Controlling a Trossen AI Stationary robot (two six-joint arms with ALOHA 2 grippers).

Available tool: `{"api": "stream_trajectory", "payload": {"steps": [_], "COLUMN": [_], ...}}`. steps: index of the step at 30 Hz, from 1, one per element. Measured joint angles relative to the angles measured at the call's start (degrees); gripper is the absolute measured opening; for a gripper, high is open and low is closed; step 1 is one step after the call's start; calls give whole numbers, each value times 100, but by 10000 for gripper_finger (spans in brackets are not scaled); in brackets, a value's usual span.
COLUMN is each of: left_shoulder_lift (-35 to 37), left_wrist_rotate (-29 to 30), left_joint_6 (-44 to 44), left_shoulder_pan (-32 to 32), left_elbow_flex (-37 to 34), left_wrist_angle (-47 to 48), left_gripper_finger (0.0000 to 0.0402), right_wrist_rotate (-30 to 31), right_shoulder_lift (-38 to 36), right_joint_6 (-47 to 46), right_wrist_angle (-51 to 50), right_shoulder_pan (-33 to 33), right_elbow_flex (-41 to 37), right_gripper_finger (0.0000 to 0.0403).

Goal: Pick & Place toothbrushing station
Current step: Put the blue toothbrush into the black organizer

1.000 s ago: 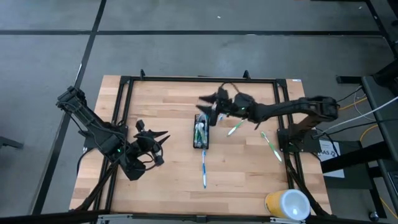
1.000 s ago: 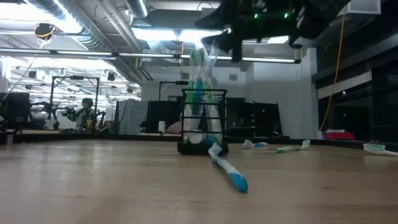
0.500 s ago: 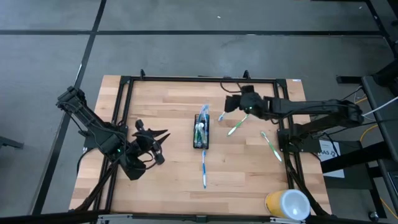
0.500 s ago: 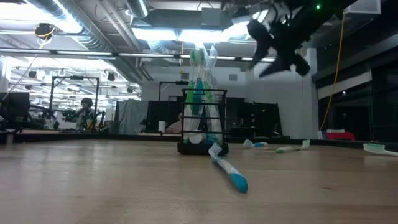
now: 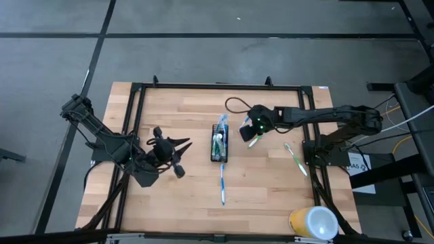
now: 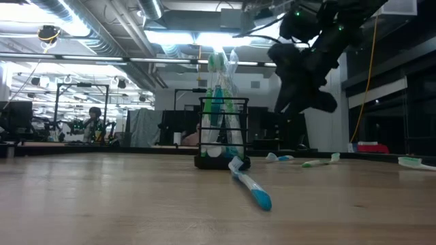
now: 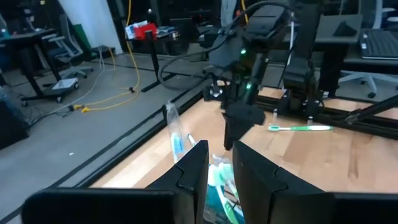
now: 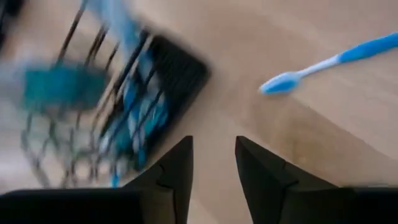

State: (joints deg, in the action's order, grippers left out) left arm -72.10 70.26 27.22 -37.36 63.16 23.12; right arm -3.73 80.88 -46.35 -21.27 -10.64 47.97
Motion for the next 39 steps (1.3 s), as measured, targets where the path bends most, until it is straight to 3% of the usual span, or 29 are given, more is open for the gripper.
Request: {"api": "stream_trajectory", "payload": {"steps": [4, 8, 11, 15, 23, 39], "left_shoulder_lift": [0, 0, 0, 0, 0, 0], "left_wrist_rotate": [-149, -306, -306, -309, -309, -440], "left_joint_6": [-168, -160, -149, -100, -80, 281], "left_shoulder_pan": [-2, -13, -50, -99, -229, -234], "left_elbow_flex": [-2, -1, -1, 0, 0, 0], "left_wrist_angle": [-110, -167, -244, -241, -241, -235], "left_gripper_finger": [67, 67, 67, 67, 67, 67], "right_wrist_rotate": [-379, 104, 265, 270, 289, 114], "right_shoulder_lift": [-2, -4, -9, 183, 1008, 2063], "right_joint_6": [1798, 4049, 5724, 7171, 8732, 9400], "right_wrist_angle": [-772, -1450, -1430, -1379, -1306, -524], "right_shoulder_pan": [3, 185, 261, 141, -274, -545], "right_elbow_flex": [339, 821, 1059, 1093, 1088, 1088], "right_gripper_finger": [120, 120, 120, 120, 120, 120]}}
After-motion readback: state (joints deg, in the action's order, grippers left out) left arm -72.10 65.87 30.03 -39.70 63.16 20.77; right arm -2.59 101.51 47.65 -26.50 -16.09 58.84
